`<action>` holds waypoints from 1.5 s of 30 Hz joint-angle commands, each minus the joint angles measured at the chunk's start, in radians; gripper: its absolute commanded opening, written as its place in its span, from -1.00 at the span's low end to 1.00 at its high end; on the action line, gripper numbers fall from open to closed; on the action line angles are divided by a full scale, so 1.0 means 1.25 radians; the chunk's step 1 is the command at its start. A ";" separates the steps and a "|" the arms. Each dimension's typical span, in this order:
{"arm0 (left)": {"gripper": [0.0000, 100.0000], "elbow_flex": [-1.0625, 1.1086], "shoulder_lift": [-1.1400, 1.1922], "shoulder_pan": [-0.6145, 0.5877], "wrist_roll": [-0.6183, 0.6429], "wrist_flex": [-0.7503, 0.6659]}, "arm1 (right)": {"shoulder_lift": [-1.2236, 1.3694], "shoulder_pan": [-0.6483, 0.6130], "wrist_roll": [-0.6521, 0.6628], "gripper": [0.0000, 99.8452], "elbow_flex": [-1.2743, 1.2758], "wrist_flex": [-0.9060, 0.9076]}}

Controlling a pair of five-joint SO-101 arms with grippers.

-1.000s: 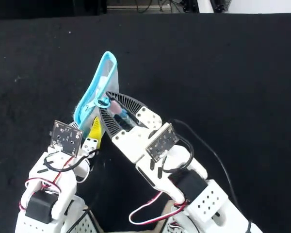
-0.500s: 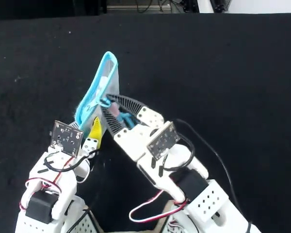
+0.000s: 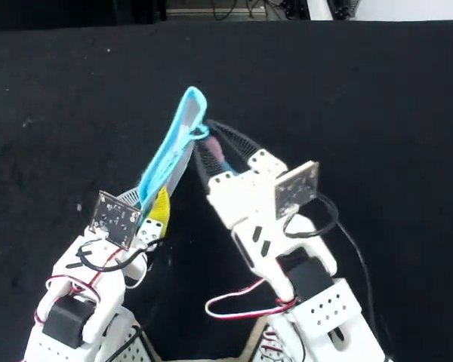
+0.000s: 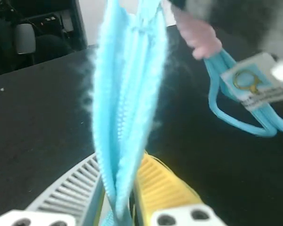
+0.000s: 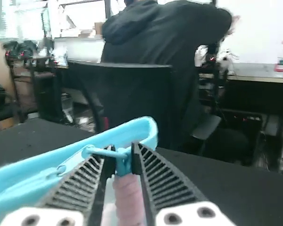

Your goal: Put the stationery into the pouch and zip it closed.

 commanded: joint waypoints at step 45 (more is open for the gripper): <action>-0.94 0.028 0.007 0.008 0.006 0.009 | 0.265 0.302 -0.007 -0.98 -0.171 -0.104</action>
